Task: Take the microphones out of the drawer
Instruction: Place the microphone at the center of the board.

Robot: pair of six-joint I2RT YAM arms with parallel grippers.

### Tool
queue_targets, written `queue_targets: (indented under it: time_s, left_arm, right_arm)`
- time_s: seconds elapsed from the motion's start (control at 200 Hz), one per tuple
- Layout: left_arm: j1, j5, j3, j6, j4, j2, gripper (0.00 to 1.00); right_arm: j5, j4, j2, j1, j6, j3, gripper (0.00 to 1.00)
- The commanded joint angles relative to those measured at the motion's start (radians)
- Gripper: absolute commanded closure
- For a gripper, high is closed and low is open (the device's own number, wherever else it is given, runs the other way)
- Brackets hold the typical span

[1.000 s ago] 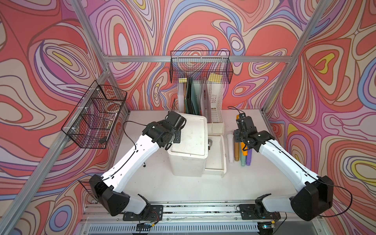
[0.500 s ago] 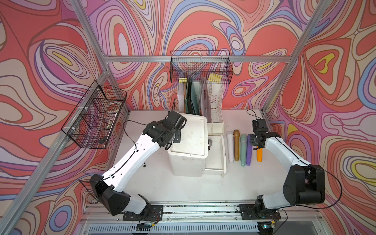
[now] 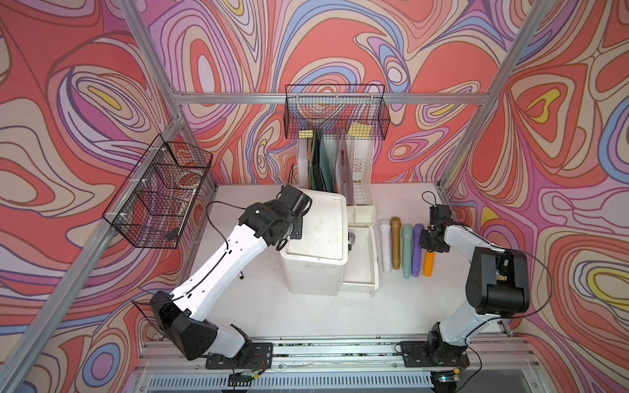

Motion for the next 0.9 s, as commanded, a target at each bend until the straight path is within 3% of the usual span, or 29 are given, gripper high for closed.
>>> queue_targets:
  time_s: [0.0,0.16,0.401,0.896]
  left_arm:
    - [0.004,-0.081,-0.025,0.045,-0.092,0.022,1.00]
    - [0.004,-0.081,-0.023,0.046,-0.092,0.024,1.00]
    - [0.004,-0.081,-0.019,0.045,-0.092,0.024,1.00]
    - [0.004,-0.081,-0.018,0.042,-0.093,0.022,1.00]
  right_arm:
    - [-0.055,0.018,0.022,-0.010,0.037,-0.005,0.89]
    - [-0.082,0.011,0.054,-0.012,0.047,0.001,0.85]
    - [-0.116,-0.003,0.064,-0.014,0.058,0.008,0.63]
    - [-0.118,-0.037,0.031,-0.013,0.057,0.012,0.57]
